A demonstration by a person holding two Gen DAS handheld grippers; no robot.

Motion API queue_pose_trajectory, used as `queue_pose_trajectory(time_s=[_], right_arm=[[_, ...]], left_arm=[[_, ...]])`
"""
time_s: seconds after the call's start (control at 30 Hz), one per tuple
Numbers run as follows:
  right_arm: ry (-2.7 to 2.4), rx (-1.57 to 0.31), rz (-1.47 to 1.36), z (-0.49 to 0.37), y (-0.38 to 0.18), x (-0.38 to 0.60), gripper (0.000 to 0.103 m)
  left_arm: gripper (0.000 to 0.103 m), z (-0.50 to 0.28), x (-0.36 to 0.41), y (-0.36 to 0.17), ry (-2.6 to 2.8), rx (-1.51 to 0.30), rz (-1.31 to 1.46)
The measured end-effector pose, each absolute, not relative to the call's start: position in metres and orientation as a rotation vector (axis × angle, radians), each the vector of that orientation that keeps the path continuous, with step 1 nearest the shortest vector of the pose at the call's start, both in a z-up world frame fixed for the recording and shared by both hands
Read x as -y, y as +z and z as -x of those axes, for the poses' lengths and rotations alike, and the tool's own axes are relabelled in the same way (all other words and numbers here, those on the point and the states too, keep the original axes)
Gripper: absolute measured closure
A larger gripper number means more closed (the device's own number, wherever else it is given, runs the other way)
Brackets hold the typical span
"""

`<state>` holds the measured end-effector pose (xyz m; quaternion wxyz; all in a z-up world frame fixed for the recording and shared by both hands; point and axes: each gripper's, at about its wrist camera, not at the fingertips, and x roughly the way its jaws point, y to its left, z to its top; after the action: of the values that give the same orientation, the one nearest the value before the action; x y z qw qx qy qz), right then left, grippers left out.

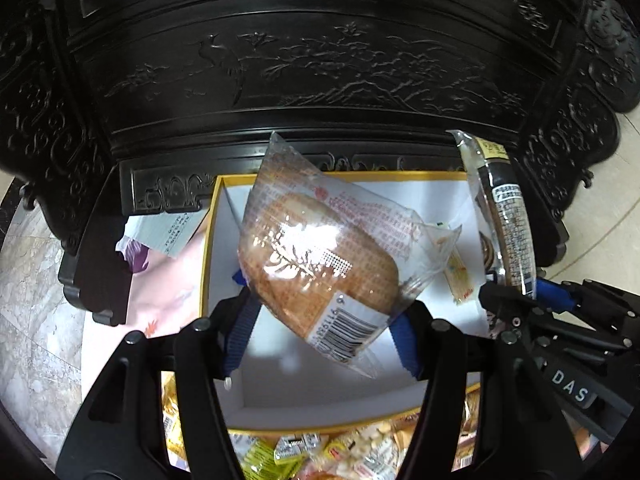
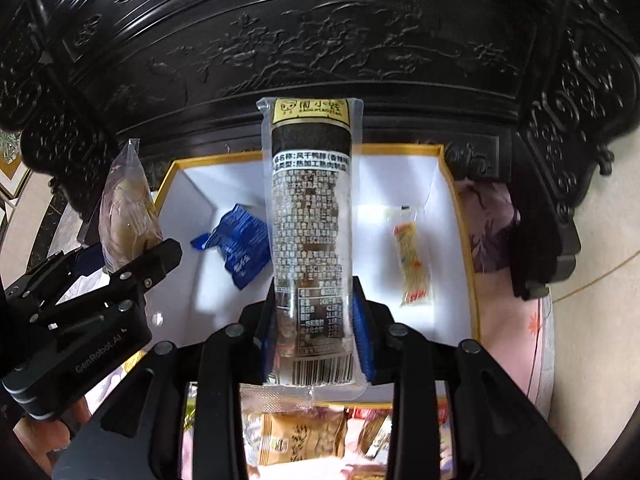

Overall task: Organize snacks
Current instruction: 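Withdraw both grippers from the box back over the snacks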

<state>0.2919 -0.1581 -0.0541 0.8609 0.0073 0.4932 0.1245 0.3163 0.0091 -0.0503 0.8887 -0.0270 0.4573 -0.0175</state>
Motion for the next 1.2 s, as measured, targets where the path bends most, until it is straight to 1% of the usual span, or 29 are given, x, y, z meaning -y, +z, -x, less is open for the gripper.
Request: queue_pose_trajectory(time_s=[0.03, 0.07, 0.1, 0.13, 0.2, 0.23, 0.27, 0.3, 0.33, 0.5, 0.63, 0.73, 0.83, 0.97, 1.2], right_arm=[[0.252, -1.037, -0.001, -0.296, -0.054, 0.157, 0.050], [0.239, -1.043, 0.030, -0.301, -0.054, 0.154, 0.040], [0.212, -1.045, 0.052, -0.304, -0.054, 0.154, 0.034], [0.185, -1.049, 0.063, -0.307, -0.053, 0.155, 0.029], [0.151, -1.069, 0.056, -0.313, -0.054, 0.160, 0.028], [0.142, -1.080, 0.059, -0.316, -0.056, 0.162, 0.026], [0.142, -1.083, 0.067, -0.316, -0.056, 0.162, 0.017], [0.138, -1.085, 0.080, -0.316, -0.058, 0.162, 0.012], [0.131, -1.085, 0.091, -0.315, -0.059, 0.162, 0.003], [0.210, -1.081, 0.046, -0.299, -0.059, 0.164, 0.001], [0.241, -1.090, 0.067, -0.274, -0.057, 0.168, 0.001], [0.264, -1.109, 0.138, -0.240, -0.061, 0.177, 0.001], [0.281, -1.159, 0.160, -0.206, -0.077, 0.193, 0.001], [0.261, -1.267, 0.166, -0.153, -0.116, 0.218, 0.001], [0.194, -1.379, 0.063, -0.100, -0.175, 0.247, 0.001]], left_arm=[[0.027, -0.319, -0.009, -0.051, -0.029, -0.954, 0.052], [0.019, -0.323, -0.009, -0.051, 0.001, -0.953, 0.039], [0.013, -0.325, -0.010, -0.050, 0.043, -0.947, 0.013], [0.011, -0.327, -0.012, -0.050, 0.053, -0.941, 0.013], [0.003, -0.329, -0.019, -0.051, 0.041, -0.951, 0.068], [0.003, -0.329, -0.021, -0.052, 0.040, -0.955, 0.084], [0.003, -0.327, -0.022, -0.051, 0.041, -0.954, 0.087], [0.003, -0.326, -0.022, -0.050, 0.042, -0.949, 0.084], [0.003, -0.323, -0.021, -0.049, 0.036, -0.943, 0.086], [0.002, -0.308, -0.016, -0.041, 0.004, -0.941, 0.084], [0.002, -0.280, -0.014, -0.035, -0.026, -0.932, 0.053], [0.002, -0.251, -0.013, -0.041, -0.058, -0.956, 0.023], [0.002, -0.211, -0.010, -0.058, -0.103, -1.006, 0.011], [0.002, -0.161, -0.003, -0.089, -0.148, -1.084, 0.008], [0.002, -0.094, 0.007, -0.146, -0.165, -1.245, 0.054]])
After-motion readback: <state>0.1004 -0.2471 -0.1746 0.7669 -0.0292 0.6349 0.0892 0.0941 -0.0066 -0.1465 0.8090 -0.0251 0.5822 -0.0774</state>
